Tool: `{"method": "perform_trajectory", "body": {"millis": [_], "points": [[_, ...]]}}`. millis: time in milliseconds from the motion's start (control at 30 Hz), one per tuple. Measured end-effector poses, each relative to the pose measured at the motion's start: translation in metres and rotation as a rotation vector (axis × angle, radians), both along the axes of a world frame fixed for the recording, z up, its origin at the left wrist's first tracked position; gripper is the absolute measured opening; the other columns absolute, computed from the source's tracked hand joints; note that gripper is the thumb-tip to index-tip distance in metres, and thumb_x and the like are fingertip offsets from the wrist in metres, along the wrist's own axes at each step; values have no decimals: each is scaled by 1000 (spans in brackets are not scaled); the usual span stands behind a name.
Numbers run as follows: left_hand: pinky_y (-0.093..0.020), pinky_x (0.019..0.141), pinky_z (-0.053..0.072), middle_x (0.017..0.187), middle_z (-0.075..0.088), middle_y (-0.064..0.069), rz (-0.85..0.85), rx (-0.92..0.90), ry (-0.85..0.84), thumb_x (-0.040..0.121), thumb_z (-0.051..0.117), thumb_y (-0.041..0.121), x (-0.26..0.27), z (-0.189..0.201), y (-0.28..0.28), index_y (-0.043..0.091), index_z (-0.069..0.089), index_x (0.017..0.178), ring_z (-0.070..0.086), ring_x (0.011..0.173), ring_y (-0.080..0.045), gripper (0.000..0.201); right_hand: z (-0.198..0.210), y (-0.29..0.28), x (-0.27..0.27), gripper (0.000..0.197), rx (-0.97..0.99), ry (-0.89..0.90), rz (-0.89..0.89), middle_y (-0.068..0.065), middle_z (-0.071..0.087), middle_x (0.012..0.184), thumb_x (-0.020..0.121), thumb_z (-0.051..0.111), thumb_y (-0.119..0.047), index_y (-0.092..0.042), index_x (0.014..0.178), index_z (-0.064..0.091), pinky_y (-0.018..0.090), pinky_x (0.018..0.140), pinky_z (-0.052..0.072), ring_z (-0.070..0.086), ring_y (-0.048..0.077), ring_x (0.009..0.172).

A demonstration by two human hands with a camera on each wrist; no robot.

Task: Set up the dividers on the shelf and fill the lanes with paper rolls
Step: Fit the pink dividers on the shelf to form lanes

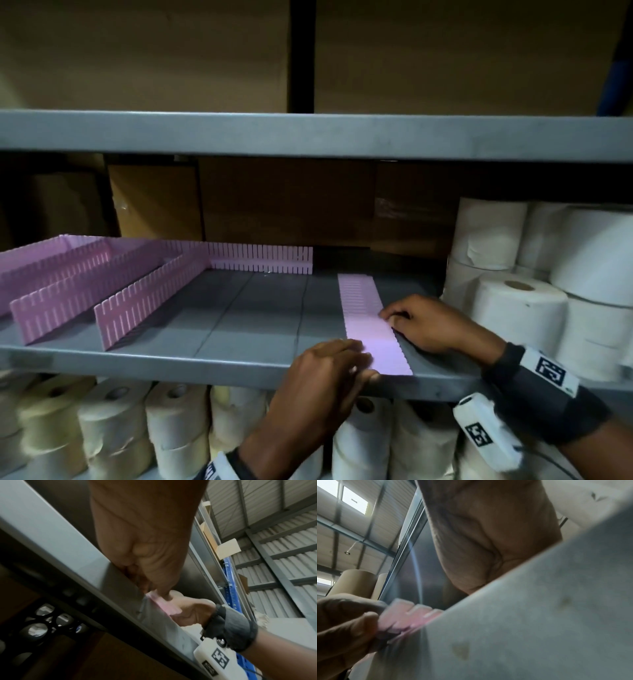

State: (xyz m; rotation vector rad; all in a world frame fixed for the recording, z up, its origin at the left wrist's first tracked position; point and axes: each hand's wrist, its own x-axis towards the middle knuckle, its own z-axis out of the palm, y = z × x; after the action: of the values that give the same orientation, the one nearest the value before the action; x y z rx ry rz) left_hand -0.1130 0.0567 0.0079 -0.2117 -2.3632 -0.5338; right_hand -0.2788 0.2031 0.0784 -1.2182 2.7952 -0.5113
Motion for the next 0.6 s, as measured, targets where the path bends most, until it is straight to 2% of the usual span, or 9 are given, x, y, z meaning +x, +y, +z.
{"method": "perform_trajectory", "body": {"millis": [67,167,233,300,333,433,467,533,600], "points": [[-15,98,48,121,73,13,-52,72,46,98,62,38,5,1,-3,24,76,113,63,115,4,25,3,0,-1,30,-66,-19,-33,-7,64,129,101,49,-26,-25,126,65,21,91,43,59,10,111],[-24,90,56,119,74,10,-16,140,229,98,59,32,13,4,-11,20,75,113,68,111,0,25,6,0,-5,25,-186,-34,-96,-1,69,114,101,48,-32,-25,112,69,31,84,50,63,13,96],[-17,87,55,118,72,11,53,150,365,98,57,28,18,8,-19,18,73,113,69,106,1,24,6,-3,-8,23,-285,-65,-145,-3,68,107,101,48,-36,-27,108,67,28,72,46,60,8,86],[-11,82,53,115,73,11,146,170,472,98,56,27,25,12,-29,15,73,112,70,98,3,25,7,-7,-11,23,-387,-106,-193,-4,63,108,100,48,-38,-28,116,62,27,73,41,56,7,86],[-14,80,54,111,75,9,183,227,509,99,57,27,29,14,-35,15,73,112,71,94,3,24,7,-11,-12,28,-423,-136,-206,-4,61,110,100,49,-39,-27,123,59,28,78,40,55,9,90],[-34,80,62,95,79,0,152,659,571,102,59,24,42,22,-47,17,72,106,77,89,-15,16,7,-20,-13,32,-484,-280,-205,-2,62,113,100,47,-41,-25,127,56,32,80,44,57,12,92],[-36,81,63,91,79,-5,109,809,580,100,58,21,47,25,-50,13,72,105,77,88,-21,17,8,-23,-13,31,-502,-313,-208,-1,62,117,100,47,-41,-26,126,56,35,84,46,57,14,96],[-33,79,63,90,78,-10,63,985,586,99,56,18,58,30,-59,8,71,104,77,87,-27,19,10,-29,-13,23,-552,-336,-221,-1,62,121,101,47,-40,-30,118,58,42,95,48,58,19,106],[-34,78,63,90,78,-12,40,1087,604,98,57,18,69,34,-69,4,70,103,77,86,-29,21,14,-36,-11,14,-594,-345,-205,-2,64,115,101,48,-35,-33,104,61,42,90,52,60,21,104]]}}
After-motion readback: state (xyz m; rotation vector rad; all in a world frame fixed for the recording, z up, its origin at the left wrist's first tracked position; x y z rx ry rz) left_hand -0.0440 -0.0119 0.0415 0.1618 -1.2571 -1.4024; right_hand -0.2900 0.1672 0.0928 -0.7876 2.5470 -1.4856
